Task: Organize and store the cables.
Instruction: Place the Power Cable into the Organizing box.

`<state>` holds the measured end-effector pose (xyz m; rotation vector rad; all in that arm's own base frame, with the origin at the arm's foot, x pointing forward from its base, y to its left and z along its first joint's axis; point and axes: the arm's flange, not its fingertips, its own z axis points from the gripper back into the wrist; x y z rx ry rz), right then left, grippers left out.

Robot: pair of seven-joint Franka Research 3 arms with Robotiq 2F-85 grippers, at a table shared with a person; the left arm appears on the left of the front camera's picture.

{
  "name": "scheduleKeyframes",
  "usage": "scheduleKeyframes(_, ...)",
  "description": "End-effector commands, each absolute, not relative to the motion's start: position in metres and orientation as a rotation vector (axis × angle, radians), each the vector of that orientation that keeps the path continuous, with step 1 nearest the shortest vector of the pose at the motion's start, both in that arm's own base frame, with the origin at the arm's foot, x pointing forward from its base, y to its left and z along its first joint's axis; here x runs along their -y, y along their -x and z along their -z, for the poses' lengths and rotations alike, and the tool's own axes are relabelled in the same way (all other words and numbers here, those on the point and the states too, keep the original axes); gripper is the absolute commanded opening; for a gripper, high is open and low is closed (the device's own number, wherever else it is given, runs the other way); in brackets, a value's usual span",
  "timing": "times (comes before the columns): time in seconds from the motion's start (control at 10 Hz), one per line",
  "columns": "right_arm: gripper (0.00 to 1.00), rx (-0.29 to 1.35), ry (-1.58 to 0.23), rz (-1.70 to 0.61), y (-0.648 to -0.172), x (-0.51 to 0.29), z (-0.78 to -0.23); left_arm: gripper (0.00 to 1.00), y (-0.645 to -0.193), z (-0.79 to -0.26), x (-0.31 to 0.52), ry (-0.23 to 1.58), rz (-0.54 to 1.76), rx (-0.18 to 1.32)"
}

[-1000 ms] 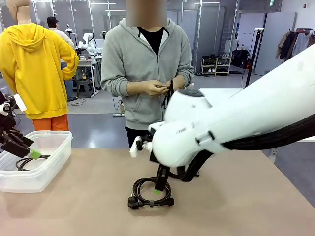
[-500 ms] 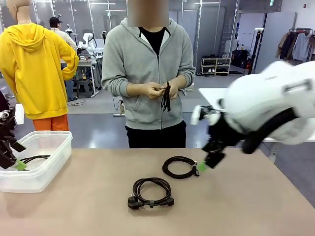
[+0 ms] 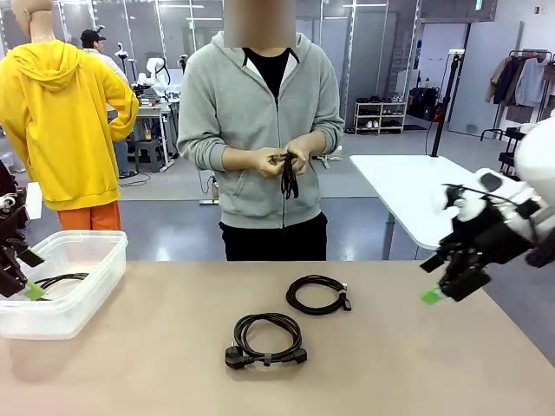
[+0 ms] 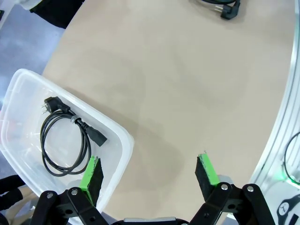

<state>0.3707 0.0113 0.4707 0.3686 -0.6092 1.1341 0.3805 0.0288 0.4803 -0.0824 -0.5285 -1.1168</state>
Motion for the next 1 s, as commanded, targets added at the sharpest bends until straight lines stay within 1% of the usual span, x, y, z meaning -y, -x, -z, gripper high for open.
scheduleKeyframes(0.0, 1.0, 0.685, -0.391, -1.096, -0.339, 0.039, -0.463, 1.0, -0.381, -0.479, -0.029, 0.092, 1.112, 0.534)
scheduleKeyframes(0.2, 1.0, 0.729, -0.467, -1.043, -0.321, 0.1, -0.461, 1.0, -0.381, -0.479, -0.029, 0.092, 1.112, 0.534)
scheduleKeyframes(0.3, 1.0, 0.755, -0.535, -1.089, -0.312, 0.126, -0.456, 1.0, -0.381, -0.479, -0.029, 0.092, 1.112, 0.534)
scheduleKeyframes(0.5, 1.0, 0.779, -0.575, -1.065, -0.299, 0.165, -0.439, 1.0, -0.381, -0.479, -0.029, 0.092, 1.112, 0.534)
scheduleKeyframes(0.7, 1.0, 0.794, -0.589, -1.125, -0.297, 0.182, -0.427, 1.0, -0.381, -0.479, -0.029, 0.092, 1.112, 0.534)
scheduleKeyframes(0.8, 1.0, 0.797, -0.576, -1.041, -0.291, 0.17, -0.44, 1.0, -0.381, -0.479, -0.029, 0.092, 1.112, 0.534)
scheduleKeyframes(0.9, 1.0, 0.797, -0.576, -1.041, -0.291, 0.17, -0.44, 1.0, -0.381, -0.479, -0.029, 0.092, 1.112, 0.534)
